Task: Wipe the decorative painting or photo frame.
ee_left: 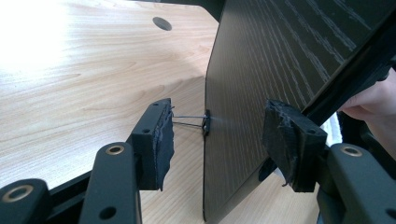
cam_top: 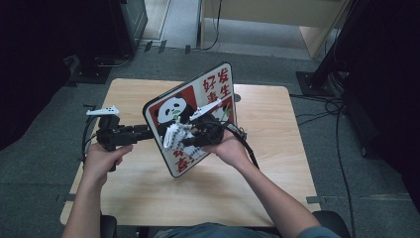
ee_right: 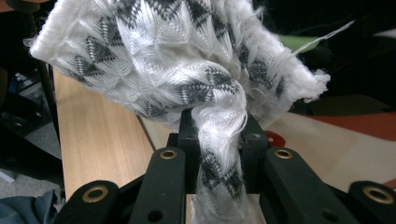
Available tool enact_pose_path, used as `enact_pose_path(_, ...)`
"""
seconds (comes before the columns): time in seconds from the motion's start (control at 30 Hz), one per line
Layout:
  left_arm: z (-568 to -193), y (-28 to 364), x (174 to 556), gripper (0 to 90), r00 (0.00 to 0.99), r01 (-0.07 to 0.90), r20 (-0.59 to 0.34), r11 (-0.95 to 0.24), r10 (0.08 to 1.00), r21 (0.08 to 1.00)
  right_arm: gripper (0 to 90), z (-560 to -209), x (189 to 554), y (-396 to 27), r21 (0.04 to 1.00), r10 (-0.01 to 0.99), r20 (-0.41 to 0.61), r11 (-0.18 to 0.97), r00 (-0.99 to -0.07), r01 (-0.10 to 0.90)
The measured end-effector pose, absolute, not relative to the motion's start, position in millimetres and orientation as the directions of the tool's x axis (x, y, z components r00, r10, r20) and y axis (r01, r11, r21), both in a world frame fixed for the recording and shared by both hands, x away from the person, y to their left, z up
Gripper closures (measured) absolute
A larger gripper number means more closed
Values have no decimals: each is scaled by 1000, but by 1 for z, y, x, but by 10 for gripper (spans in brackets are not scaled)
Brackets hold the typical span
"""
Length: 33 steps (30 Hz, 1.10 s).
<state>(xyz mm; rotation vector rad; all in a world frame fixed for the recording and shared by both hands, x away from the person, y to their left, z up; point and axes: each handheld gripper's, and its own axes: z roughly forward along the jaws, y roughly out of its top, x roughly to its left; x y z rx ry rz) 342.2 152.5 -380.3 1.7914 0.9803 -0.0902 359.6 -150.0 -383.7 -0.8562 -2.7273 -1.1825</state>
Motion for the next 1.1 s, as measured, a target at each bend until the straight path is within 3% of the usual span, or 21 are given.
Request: enact_pose_path(1.1,-381,153,342,441,662,654,-488,-120,570,747,774,-425,352,-154,609,476,287,579,-831,542)
